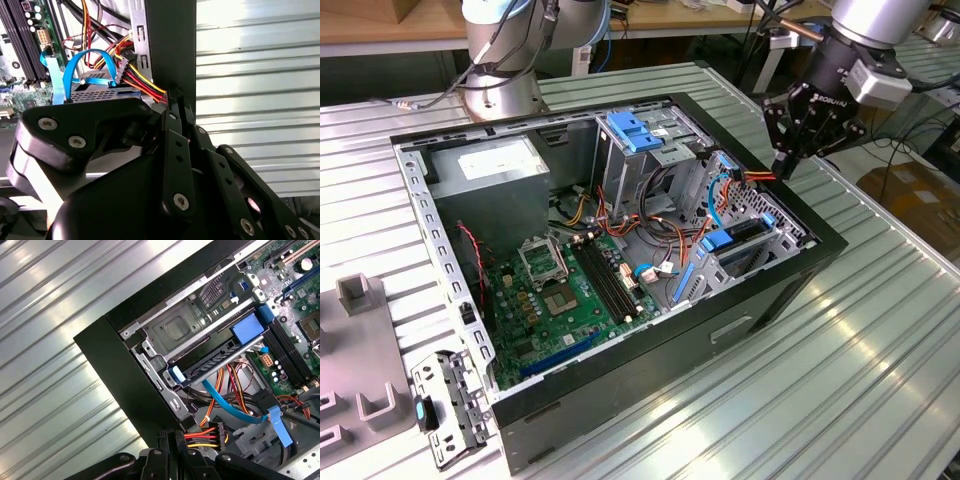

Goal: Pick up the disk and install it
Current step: 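Insert the first disk wire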

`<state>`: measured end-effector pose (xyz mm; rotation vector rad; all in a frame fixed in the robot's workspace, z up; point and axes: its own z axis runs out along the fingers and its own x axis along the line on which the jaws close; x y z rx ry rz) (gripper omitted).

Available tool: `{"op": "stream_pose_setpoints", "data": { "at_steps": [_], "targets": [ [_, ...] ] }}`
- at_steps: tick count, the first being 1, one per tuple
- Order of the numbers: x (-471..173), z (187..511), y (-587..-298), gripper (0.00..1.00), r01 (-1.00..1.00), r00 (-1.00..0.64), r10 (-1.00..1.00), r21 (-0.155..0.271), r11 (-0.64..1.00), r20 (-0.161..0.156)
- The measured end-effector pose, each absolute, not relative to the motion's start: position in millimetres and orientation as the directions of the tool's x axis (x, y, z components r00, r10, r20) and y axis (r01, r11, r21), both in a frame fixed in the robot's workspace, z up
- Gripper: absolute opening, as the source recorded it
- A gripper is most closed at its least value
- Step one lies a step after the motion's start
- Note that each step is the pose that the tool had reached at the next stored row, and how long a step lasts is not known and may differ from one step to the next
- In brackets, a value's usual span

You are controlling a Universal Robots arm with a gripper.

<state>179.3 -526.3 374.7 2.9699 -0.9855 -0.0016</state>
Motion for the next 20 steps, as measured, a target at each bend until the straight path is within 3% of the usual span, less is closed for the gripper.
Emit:
{"op": "stream_pose_setpoints", "data": {
  "at_steps": [20],
  "targets": [
    [155, 375, -526, 0.16, -0.646, 0.764, -0.646, 0.012, -0.764, 0.003]
  ]
}}
